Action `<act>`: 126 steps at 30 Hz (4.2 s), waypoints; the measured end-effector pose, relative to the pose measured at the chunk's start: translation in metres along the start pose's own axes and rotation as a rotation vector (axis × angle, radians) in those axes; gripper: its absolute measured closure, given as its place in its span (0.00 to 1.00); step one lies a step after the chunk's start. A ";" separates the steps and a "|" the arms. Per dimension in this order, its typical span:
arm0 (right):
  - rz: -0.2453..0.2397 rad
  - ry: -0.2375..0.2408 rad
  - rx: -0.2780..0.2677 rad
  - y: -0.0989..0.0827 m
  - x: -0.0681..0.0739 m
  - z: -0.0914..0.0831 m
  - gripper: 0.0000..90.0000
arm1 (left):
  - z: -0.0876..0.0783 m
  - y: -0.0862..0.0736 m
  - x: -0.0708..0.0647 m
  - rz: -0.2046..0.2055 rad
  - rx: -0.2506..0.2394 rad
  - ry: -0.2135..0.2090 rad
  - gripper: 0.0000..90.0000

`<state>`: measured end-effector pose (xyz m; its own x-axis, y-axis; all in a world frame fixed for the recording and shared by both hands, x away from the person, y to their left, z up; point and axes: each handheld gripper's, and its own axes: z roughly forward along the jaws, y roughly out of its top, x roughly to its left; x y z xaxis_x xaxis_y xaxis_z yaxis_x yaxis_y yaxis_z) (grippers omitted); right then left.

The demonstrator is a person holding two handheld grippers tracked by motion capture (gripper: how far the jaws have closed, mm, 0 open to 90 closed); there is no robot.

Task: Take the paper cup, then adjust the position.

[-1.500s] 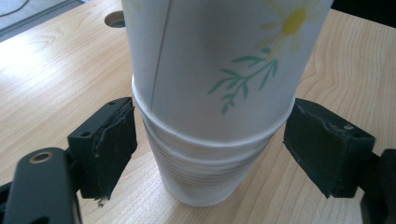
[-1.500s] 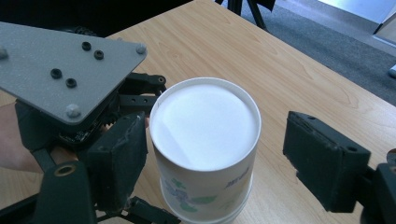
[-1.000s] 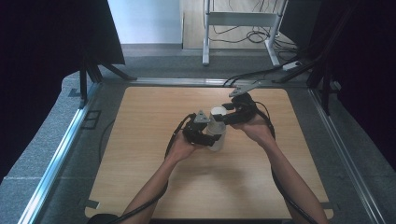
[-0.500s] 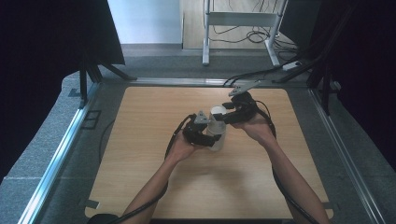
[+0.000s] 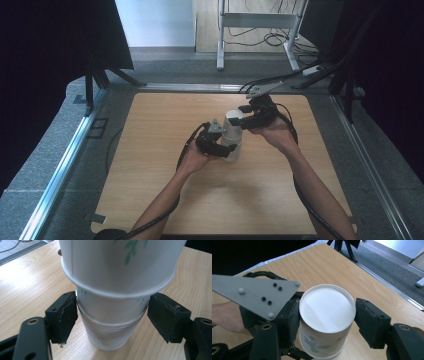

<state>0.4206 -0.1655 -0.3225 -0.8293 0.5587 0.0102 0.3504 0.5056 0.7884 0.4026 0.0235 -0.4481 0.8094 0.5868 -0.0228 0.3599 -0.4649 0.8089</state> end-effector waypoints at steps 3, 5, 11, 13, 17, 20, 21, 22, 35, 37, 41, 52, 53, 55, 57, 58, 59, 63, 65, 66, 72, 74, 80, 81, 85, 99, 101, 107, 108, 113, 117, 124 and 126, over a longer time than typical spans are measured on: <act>-0.002 0.001 -0.008 0.004 0.001 -0.004 0.42 | 0.000 0.000 0.000 0.002 0.002 0.001 0.27; -0.006 0.002 -0.011 0.006 0.001 -0.007 0.42 | 0.000 0.000 0.000 0.005 0.006 0.000 0.27; -0.005 0.003 -0.019 0.010 0.001 -0.014 0.42 | -0.001 0.000 0.000 0.009 0.017 0.001 0.26; -0.005 0.000 -0.022 0.012 0.002 -0.017 0.42 | 0.000 0.000 0.000 0.012 0.022 0.005 0.25; -0.015 -0.006 -0.025 0.017 0.003 -0.022 0.42 | -0.001 0.000 0.001 0.005 0.019 0.006 0.20; -0.016 -0.008 -0.025 0.020 0.004 -0.027 0.42 | -0.002 0.000 0.001 -0.001 0.015 -0.002 0.17; -0.018 -0.007 -0.026 0.021 0.005 -0.028 0.42 | -0.003 0.000 0.002 0.000 0.015 -0.001 0.16; -0.020 -0.009 -0.028 0.022 0.005 -0.029 0.42 | -0.003 0.000 0.002 0.000 0.016 -0.002 0.16; -0.044 -0.008 -0.040 0.031 0.015 -0.048 0.42 | -0.012 -0.005 0.002 -0.011 0.013 -0.036 0.12; -0.049 -0.007 -0.040 0.032 0.016 -0.051 0.42 | -0.016 -0.006 0.002 -0.009 0.019 -0.044 0.11; -0.055 -0.004 -0.037 0.032 0.020 -0.057 0.42 | -0.023 -0.010 0.001 -0.017 0.014 -0.061 0.07; -0.069 0.011 -0.035 0.023 0.028 -0.065 0.42 | -0.039 -0.020 -0.003 -0.017 0.014 -0.099 0.00; -0.070 0.013 -0.037 0.022 0.029 -0.065 0.42 | -0.040 -0.020 -0.004 -0.013 0.013 -0.101 0.00; -0.073 0.014 -0.039 0.019 0.030 -0.067 0.42 | -0.042 -0.022 -0.006 -0.014 0.010 -0.109 0.00; -0.074 0.018 -0.044 0.017 0.032 -0.068 0.42 | -0.043 -0.023 -0.008 -0.011 0.006 -0.110 0.00; -0.076 0.020 -0.046 0.016 0.032 -0.068 0.42 | -0.044 -0.024 -0.009 -0.011 0.006 -0.112 0.00; -0.077 0.022 -0.045 0.015 0.033 -0.069 0.42 | -0.044 -0.024 -0.010 -0.009 0.006 -0.115 0.00; -0.080 0.029 -0.046 0.009 0.036 -0.070 0.42 | -0.046 -0.026 -0.015 0.001 0.003 -0.121 0.00; -0.081 0.033 -0.044 0.006 0.037 -0.070 0.42 | -0.047 -0.027 -0.017 0.008 0.003 -0.121 0.00; -0.084 0.033 -0.043 0.004 0.038 -0.070 0.42 | -0.048 -0.028 -0.018 0.013 0.001 -0.121 0.00; -0.092 0.035 -0.041 -0.006 0.041 -0.072 0.42 | -0.049 -0.033 -0.023 0.015 -0.011 -0.124 0.00; -0.097 0.035 -0.041 -0.009 0.043 -0.071 0.42 | -0.049 -0.034 -0.024 0.019 -0.011 -0.125 0.00; -0.103 0.044 -0.045 -0.019 0.047 -0.070 0.42 | -0.052 -0.037 -0.031 0.028 -0.028 -0.131 0.01; -0.103 0.047 -0.046 -0.021 0.048 -0.069 0.42 | -0.053 -0.037 -0.032 0.030 -0.029 -0.133 0.01; -0.107 0.062 -0.045 -0.029 0.052 -0.066 0.42 | -0.053 -0.038 -0.037 0.038 -0.032 -0.139 0.01; -0.097 0.094 -0.056 -0.056 0.057 -0.056 0.42 | -0.057 -0.044 -0.049 0.050 -0.060 -0.154 0.01; -0.098 0.096 -0.057 -0.059 0.058 -0.055 0.42 | -0.057 -0.045 -0.051 0.056 -0.058 -0.154 0.01; -0.102 0.104 -0.053 -0.070 0.061 -0.048 0.42 | -0.056 -0.048 -0.055 0.059 -0.063 -0.170 0.01; -0.102 0.105 -0.053 -0.071 0.062 -0.047 0.42 | -0.055 -0.049 -0.056 0.061 -0.063 -0.176 0.01; -0.107 0.116 -0.056 -0.078 0.065 -0.043 0.42 | -0.052 -0.051 -0.059 0.074 -0.069 -0.183 0.01; -0.108 0.122 -0.059 -0.083 0.068 -0.039 0.42 | -0.049 -0.055 -0.062 0.082 -0.070 -0.194 0.02; -0.104 0.150 -0.063 -0.090 0.074 -0.030 0.42 | -0.041 -0.060 -0.066 0.087 -0.073 -0.194 0.03; -0.103 0.155 -0.065 -0.092 0.076 -0.028 0.42 | -0.040 -0.063 -0.067 0.083 -0.076 -0.196 0.03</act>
<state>0.3137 -0.1880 -0.3774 -0.9181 0.3959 0.0184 0.2359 0.5086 0.8281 0.3075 0.0397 -0.4740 0.9121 0.4052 -0.0623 0.2586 -0.4506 0.8545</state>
